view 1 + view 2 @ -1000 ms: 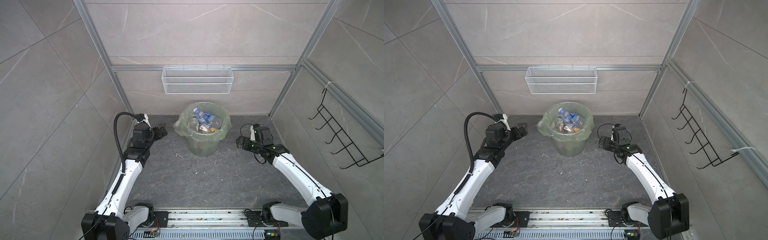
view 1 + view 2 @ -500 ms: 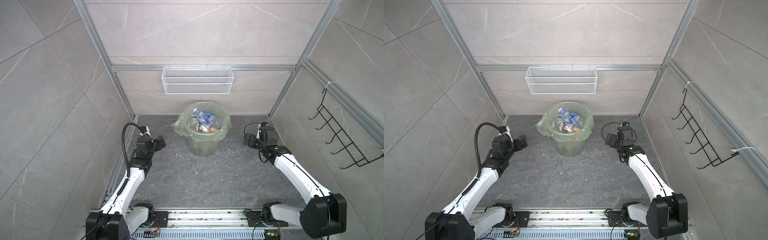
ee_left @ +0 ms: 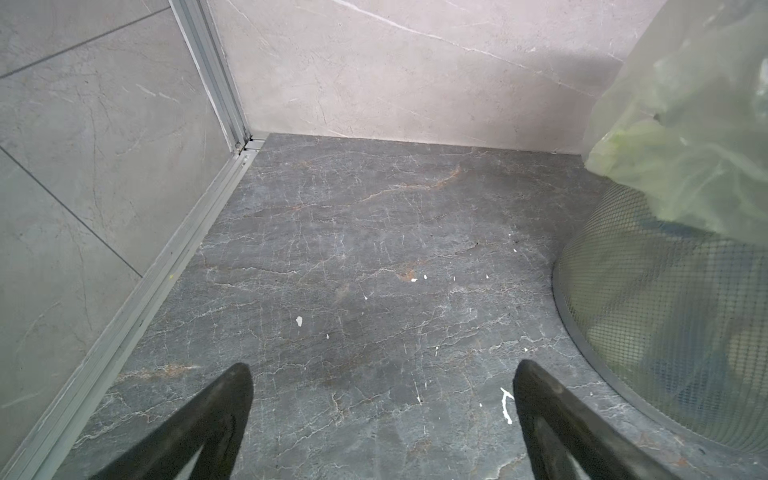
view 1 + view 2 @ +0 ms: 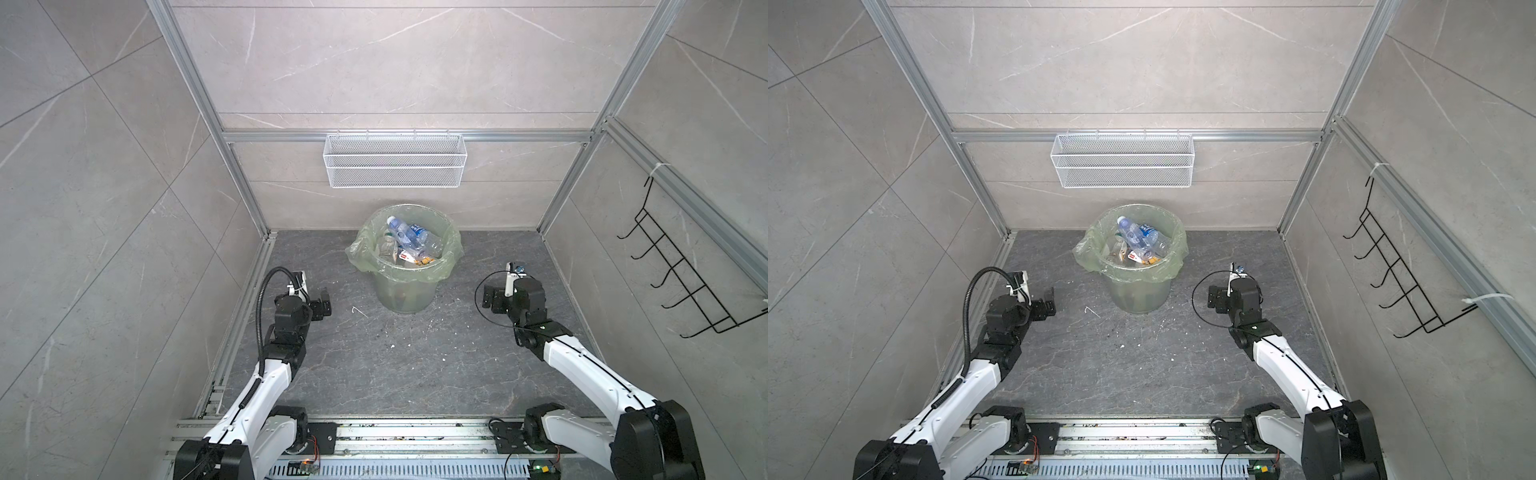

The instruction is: Throw the plastic bottles in the bin

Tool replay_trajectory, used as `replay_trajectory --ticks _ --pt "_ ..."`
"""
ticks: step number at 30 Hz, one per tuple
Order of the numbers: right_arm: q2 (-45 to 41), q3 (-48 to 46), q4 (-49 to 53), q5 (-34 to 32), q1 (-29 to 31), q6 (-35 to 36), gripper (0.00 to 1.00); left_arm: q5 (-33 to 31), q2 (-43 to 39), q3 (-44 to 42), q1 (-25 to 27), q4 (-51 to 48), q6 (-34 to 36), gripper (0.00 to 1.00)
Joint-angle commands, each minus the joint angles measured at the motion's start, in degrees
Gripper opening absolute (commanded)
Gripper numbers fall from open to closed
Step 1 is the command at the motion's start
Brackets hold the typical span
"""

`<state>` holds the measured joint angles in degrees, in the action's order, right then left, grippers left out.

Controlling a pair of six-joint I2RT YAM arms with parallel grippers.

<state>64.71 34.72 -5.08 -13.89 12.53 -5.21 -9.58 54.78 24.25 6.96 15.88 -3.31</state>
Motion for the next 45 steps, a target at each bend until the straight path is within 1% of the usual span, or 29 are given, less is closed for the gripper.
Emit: replay_trajectory --ticks 1,3,5,8,14,16,20,22,23,25,26,27,28,29,33,38,43,44,45 --pt "1.0 -2.0 -7.3 -3.4 1.4 3.6 0.99 -1.7 -0.1 -3.5 -0.7 8.2 3.8 1.0" --pt "2.9 -1.9 -7.7 -1.8 1.7 4.7 0.98 -1.6 0.3 -5.5 -1.2 10.4 4.3 1.0" --pt "4.2 -1.6 -8.1 1.5 2.2 5.8 0.95 -1.5 0.5 -6.3 -1.6 10.8 5.0 1.0" --pt "5.4 -2.2 -10.1 1.9 3.2 6.9 0.95 -0.1 2.7 -8.0 -2.7 15.0 6.0 1.0" --pt "5.4 -3.4 -13.2 -1.6 3.3 7.5 0.99 10.2 11.3 -8.8 -7.7 24.9 4.7 1.0" --pt "5.8 -3.9 -14.7 -1.7 3.1 7.8 1.0 12.4 14.1 -8.0 -8.8 26.2 5.3 1.0" --pt "8.2 -2.8 -14.8 3.8 2.3 7.4 1.0 20.6 21.7 -6.8 -13.3 30.7 4.1 1.0" --pt "9.0 -3.0 -15.9 4.5 1.7 7.0 1.0 24.4 25.8 -6.9 -15.1 34.4 3.7 1.0" --pt "9.3 -3.6 -17.0 4.6 1.0 6.6 1.0 25.3 28.2 -7.3 -15.8 37.5 3.3 1.0" --pt "9.4 -4.1 -17.9 5.3 -0.5 5.3 1.0 28.1 31.9 -7.0 -17.1 40.8 2.6 1.0" --pt "9.3 -4.2 -18.1 6.0 -1.4 5.2 1.0 28.6 32.4 -6.5 -17.4 41.1 2.1 1.0" --pt "9.5 -4.5 -18.8 6.2 -1.8 5.4 1.0 28.5 31.1 -5.8 -17.5 37.3 3.0 1.0" --pt "9.7 -4.7 -19.3 6.3 -2.2 5.5 1.0 28.0 31.1 -5.5 -17.3 36.1 3.6 1.0" --pt "9.8 -5.1 -19.9 6.4 -2.5 5.7 1.0 28.1 31.8 -5.5 -17.3 37.6 2.9 1.0" --pt "11.9 -7.7 -25.5 6.0 -3.9 6.3 1.0 27.0 31.5 -5.2 -16.9 36.4 3.3 1.0" --pt "15.9 -9.8 -32.1 8.4 -4.5 7.0 1.0 25.3 31.3 -4.8 -16.0 35.3 3.6 1.0" --pt "21.3 -12.8 -42.5 9.8 -5.4 6.4 1.0 24.8 31.3 -4.7 -15.8 35.0 3.7 1.0" --pt "21.4 -12.9 -41.9 9.9 -5.9 5.9 1.0 24.2 31.3 -4.5 -15.5 34.6 3.8 1.0" --pt "22.0 -13.4 -43.4 10.0 -6.0 5.9 1.0 23.7 31.3 -4.4 -15.3 34.3 3.9 1.0"
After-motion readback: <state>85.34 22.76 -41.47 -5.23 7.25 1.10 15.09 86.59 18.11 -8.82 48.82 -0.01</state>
